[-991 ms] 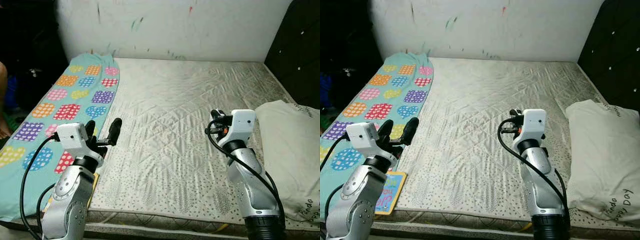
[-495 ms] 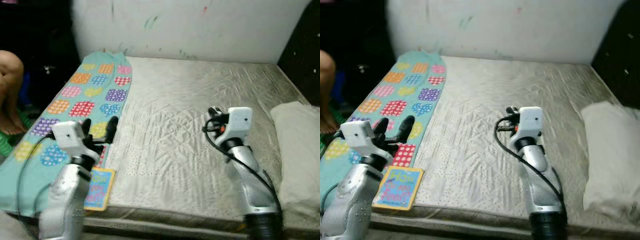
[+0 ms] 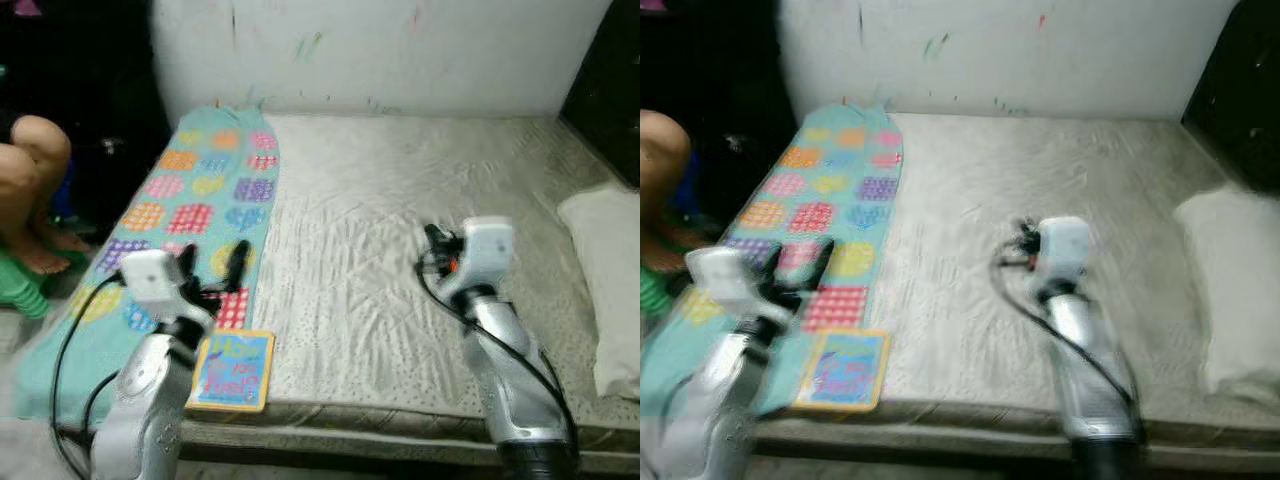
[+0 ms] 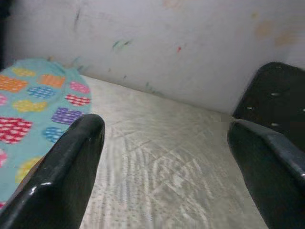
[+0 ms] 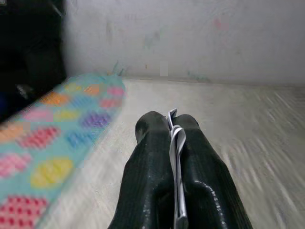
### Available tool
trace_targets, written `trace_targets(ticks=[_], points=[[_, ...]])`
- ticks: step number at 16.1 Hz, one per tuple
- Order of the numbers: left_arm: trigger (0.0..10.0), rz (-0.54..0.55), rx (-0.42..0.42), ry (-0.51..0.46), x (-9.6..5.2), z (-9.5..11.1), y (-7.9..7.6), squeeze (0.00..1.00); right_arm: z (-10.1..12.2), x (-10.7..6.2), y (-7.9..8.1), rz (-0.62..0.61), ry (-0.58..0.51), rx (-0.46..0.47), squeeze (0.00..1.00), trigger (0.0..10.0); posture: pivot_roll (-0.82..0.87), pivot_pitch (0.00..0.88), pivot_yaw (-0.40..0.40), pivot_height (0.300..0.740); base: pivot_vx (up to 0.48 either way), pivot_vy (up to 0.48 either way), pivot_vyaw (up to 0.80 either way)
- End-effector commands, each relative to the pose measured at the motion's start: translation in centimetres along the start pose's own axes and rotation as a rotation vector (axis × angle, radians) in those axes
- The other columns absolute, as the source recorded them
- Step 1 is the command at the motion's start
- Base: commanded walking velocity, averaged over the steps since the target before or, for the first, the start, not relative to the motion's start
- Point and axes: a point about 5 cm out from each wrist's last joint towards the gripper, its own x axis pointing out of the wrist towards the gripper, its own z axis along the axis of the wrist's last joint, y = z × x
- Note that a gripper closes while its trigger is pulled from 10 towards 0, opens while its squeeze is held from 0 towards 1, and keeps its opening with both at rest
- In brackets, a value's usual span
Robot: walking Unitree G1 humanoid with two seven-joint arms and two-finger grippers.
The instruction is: Clean up the room
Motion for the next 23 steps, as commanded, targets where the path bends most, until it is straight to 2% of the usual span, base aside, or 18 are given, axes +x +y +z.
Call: trace_targets(ticks=[1,10,16,23], points=[[10.0,0.029,0.022,0.005,-0.3,0.3,0.7,0.00,0.5,0.1,0.8,0.027,-0.014,0.006,0.00,10.0,-0.04,0.000,0.004,0.740,0.000,0.480,0.00],[10.0,0.027,-0.001,0.015,-0.9,-0.1,0.2,0.00,0.1,-1.0,0.3,0.039,0.034,-0.021,0.00,10.0,-0.06,0.000,-0.006,0.740,0.000,0.480,0.00],[10.0,-0.009,-0.019,0.006,-1.1,-0.1,-0.3,0.00,0.1,-1.2,0.4,0.053,0.047,-0.036,0.00,10.0,-0.07,0.000,-0.014,0.740,0.000,0.000,0.00],[10.0,-0.018,-0.011,0.007,-1.1,0.0,-0.3,0.00,0.1,-1.1,0.7,0.068,0.050,-0.044,0.00,10.0,-0.06,0.000,-0.013,0.740,0.268,0.000,0.00]])
